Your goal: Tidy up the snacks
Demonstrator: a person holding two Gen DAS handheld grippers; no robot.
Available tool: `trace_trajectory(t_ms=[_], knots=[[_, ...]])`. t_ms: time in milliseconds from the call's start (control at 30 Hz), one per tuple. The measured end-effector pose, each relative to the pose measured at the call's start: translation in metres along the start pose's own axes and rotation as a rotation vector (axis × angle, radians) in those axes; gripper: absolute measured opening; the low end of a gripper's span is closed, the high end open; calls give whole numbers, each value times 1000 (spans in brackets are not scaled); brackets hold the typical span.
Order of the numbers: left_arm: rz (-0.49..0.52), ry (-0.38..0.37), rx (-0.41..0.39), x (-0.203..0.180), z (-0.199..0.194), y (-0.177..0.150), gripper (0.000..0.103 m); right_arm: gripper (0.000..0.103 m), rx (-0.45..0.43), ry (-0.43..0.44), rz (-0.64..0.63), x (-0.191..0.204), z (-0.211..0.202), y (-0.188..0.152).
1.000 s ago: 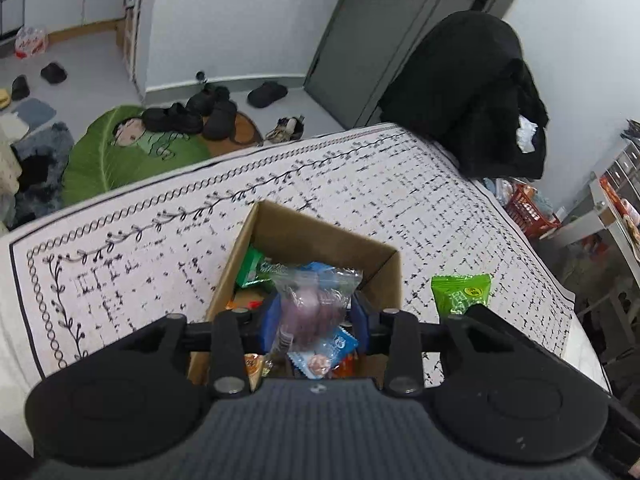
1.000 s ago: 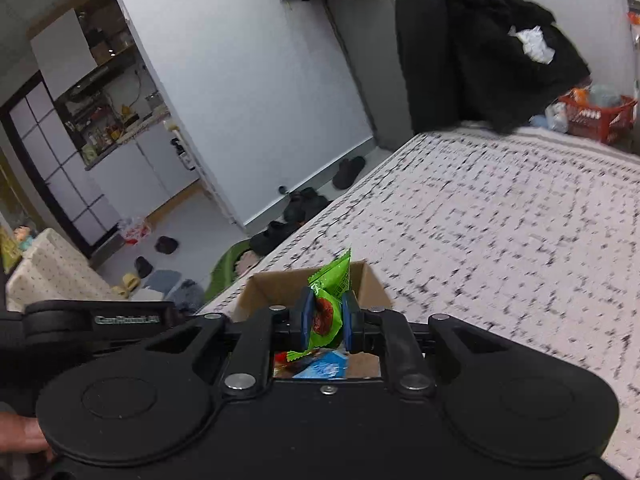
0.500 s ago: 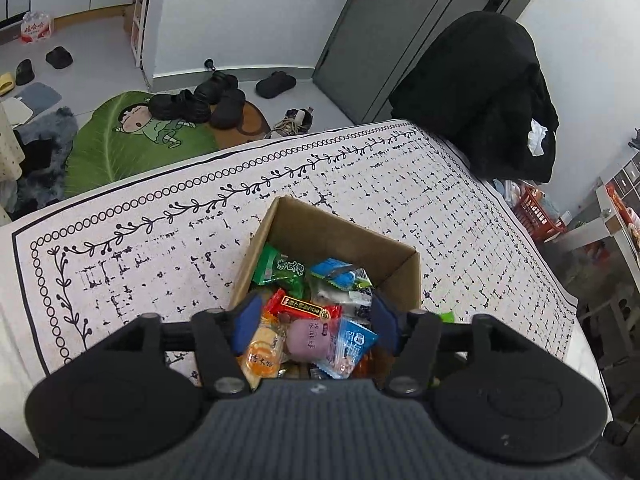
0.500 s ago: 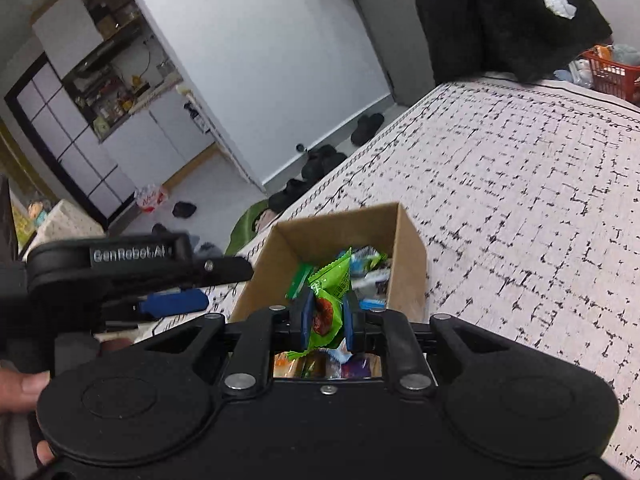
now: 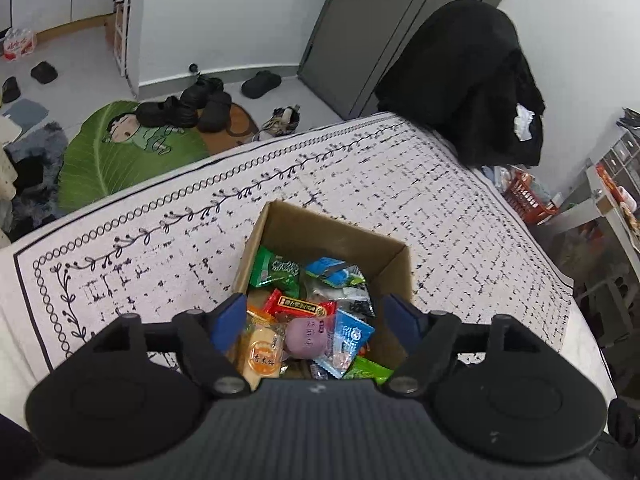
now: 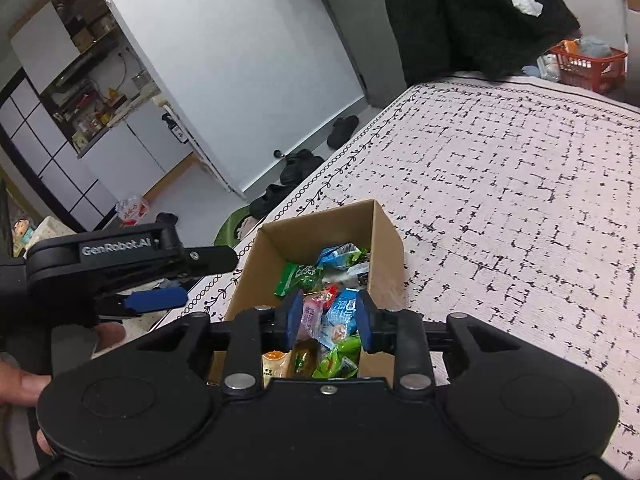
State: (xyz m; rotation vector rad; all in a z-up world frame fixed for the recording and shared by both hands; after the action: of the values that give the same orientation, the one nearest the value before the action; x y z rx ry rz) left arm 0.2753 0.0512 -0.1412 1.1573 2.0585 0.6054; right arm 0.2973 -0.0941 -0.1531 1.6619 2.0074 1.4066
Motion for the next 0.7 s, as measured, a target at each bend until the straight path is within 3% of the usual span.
trace_trajectory(t_ms=[233,367,533,700], knots=[[22,-2,1,-2,-20,-1,85,31,-8,-24,15,1,-17,-1],[59,0,-3,-7,-35,1,91,48,-20,-41,20,0,-27,0],[93,-24,-30,-14,-57,4,102,54,-39,-49,5,4,-46,2],[120,-35,-44,-19,-76,4,103,78,-73,-65,-4,9,-66,8]])
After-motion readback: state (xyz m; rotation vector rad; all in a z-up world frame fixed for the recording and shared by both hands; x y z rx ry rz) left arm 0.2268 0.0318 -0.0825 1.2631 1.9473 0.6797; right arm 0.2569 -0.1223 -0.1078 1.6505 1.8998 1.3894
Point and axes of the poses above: each gripper's, at about its wrist camera, not at the fingertips, and z roughly the way its jaws point, x to its left, y to its top, the point moved 9 cm from there along z, roughly the way its jaws point, and after that the axes turned 10 degrees about -x, right-handed, at the moved point
